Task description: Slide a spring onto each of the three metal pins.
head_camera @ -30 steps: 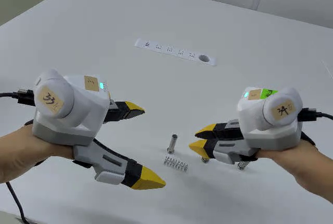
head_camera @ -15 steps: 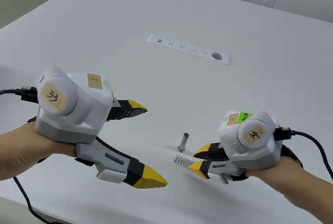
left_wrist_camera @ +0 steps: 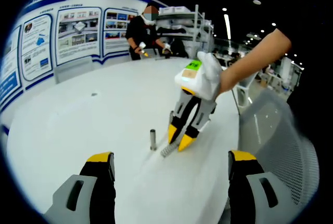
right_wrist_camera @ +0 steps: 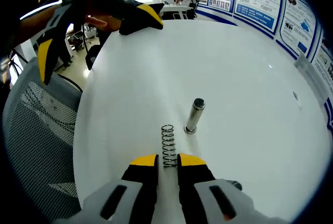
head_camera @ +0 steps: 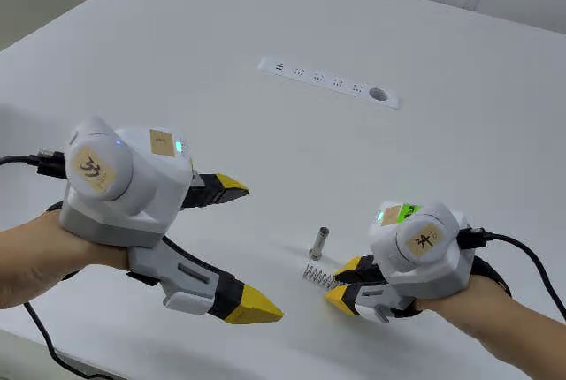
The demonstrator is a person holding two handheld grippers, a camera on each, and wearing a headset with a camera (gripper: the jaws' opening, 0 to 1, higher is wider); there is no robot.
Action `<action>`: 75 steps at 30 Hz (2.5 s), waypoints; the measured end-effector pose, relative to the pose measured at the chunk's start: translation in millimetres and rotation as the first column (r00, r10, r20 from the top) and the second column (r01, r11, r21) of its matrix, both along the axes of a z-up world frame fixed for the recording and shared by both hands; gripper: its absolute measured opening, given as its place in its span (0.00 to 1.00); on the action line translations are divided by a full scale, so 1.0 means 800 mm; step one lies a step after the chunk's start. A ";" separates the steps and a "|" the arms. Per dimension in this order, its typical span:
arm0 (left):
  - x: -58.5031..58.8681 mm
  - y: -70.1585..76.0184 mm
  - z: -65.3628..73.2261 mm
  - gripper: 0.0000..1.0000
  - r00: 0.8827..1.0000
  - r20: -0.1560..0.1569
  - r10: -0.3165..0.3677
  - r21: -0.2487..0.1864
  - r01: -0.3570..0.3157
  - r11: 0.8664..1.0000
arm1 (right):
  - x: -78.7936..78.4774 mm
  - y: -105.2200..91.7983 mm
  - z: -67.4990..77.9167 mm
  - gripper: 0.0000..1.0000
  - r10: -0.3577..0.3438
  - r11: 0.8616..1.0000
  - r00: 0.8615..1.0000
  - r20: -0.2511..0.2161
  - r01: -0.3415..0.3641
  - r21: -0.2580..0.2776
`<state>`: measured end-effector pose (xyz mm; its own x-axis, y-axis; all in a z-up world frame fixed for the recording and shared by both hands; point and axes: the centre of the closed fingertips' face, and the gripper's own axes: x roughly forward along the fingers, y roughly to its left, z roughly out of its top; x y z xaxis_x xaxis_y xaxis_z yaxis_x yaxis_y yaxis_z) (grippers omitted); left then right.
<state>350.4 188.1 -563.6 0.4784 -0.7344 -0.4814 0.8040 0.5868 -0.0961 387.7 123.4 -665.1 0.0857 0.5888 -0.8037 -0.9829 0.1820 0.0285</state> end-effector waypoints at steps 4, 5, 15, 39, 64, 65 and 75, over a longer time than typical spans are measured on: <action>-0.002 -0.003 0.002 0.91 1.000 -0.003 -0.003 -0.008 0.003 1.000 | 0.002 -0.001 0.002 0.12 -0.013 1.000 1.000 -0.001 0.013 0.018; -0.003 -0.003 0.003 0.91 1.000 -0.001 -0.004 -0.010 0.004 1.000 | 0.004 0.000 0.000 0.12 -0.027 0.999 1.000 -0.013 0.027 0.021; -0.007 -0.010 0.009 0.89 1.000 0.004 -0.022 -0.002 0.022 1.000 | -0.002 -0.001 0.016 0.11 -0.018 1.000 1.000 0.003 0.018 0.011; -0.016 -0.059 0.028 0.53 0.987 0.066 -0.145 -0.013 0.146 0.989 | -0.050 -0.004 0.140 0.11 0.216 0.973 0.962 0.168 -0.227 0.044; -0.037 -0.082 0.034 0.16 0.965 0.090 -0.246 0.005 0.247 0.969 | -0.090 0.006 0.155 0.11 0.292 0.950 0.940 0.176 -0.307 0.060; -0.037 -0.082 0.033 0.15 0.965 0.088 -0.248 0.011 0.247 0.969 | -0.089 0.007 0.157 0.11 0.290 0.950 0.941 0.174 -0.305 0.068; -0.039 -0.082 0.028 0.11 0.955 0.111 -0.274 0.058 0.269 0.961 | -0.091 0.008 0.155 0.11 0.314 0.943 0.931 0.186 -0.328 0.052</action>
<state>319.1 122.4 -541.5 0.3184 -0.8252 -0.4665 0.9378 0.3460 0.0281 314.7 129.5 -541.2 0.0144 0.6705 -0.7418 -0.9794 -0.1398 -0.1454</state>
